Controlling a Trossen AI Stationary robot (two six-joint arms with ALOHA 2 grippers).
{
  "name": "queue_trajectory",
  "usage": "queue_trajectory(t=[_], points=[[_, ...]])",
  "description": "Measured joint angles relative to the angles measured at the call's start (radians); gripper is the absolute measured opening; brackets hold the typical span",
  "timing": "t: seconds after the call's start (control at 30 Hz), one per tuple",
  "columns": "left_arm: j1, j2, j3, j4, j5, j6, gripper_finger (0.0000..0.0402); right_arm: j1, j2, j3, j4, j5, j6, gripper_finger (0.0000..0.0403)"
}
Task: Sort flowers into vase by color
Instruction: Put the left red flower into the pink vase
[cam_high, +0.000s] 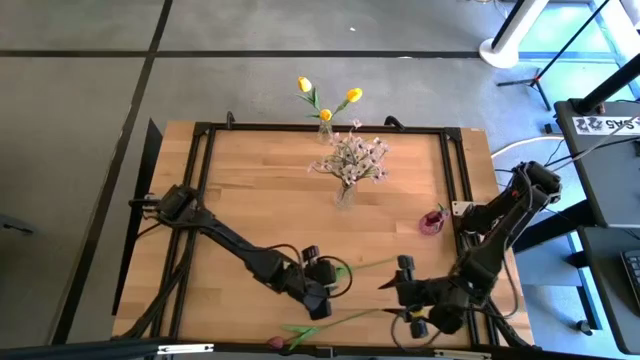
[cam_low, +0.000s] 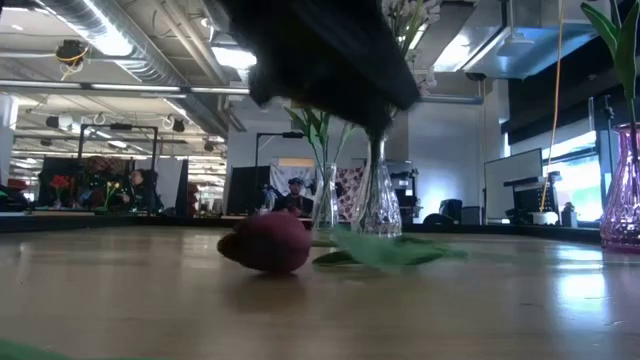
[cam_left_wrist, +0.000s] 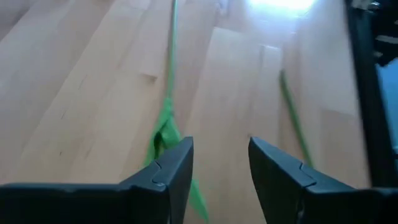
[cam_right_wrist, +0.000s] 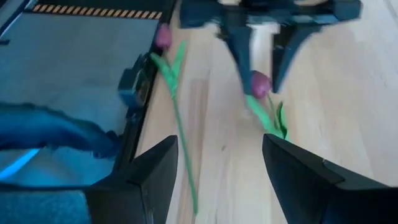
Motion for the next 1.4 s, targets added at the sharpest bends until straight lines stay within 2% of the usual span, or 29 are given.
queue_trajectory(t=[0.13, 0.3, 0.5, 0.6, 0.77, 0.9, 1.03, 1.2, 1.4], points=[[-0.043, -0.066, 0.0, -0.053, -0.043, 0.001, 0.015, -0.06, 0.051, 0.0, 0.053, 0.002, -0.025, 0.0234], [-0.117, -0.155, 0.001, -0.195, -0.174, -0.052, 0.0141, -0.137, 0.145, 0.0, 0.177, -0.006, -0.127, 0.0234], [-0.199, -0.181, -0.007, -0.38, -0.213, -0.288, 0.0123, -0.239, 0.266, 0.0, 0.373, -0.12, -0.269, 0.0234], [-0.226, -0.181, -0.052, -0.393, -0.217, -0.408, 0.0113, -0.288, 0.338, 0.0, 0.428, -0.161, -0.315, 0.0234], [-0.256, -0.18, -0.127, -0.372, -0.251, -0.56, 0.01, -0.378, 0.449, 0.0, 0.442, -0.168, -0.319, 0.0234], [-0.255, -0.179, -0.15, -0.347, -0.289, -0.599, 0.0093, -0.429, 0.512, 0.0, 0.484, -0.265, -0.317, 0.0234], [-0.25, -0.179, -0.15, -0.344, -0.291, -0.57, 0.009, -0.438, 0.551, 0.002, 0.486, -0.295, -0.315, 0.0228], [-0.24, -0.179, -0.15, -0.347, -0.293, -0.548, 0.009, -0.434, 0.56, 0.003, 0.49, -0.322, -0.371, 0.0171], [-0.232, -0.179, -0.15, -0.318, -0.295, -0.546, 0.009, -0.435, 0.561, 0.004, 0.493, -0.328, -0.356, 0.0039]])
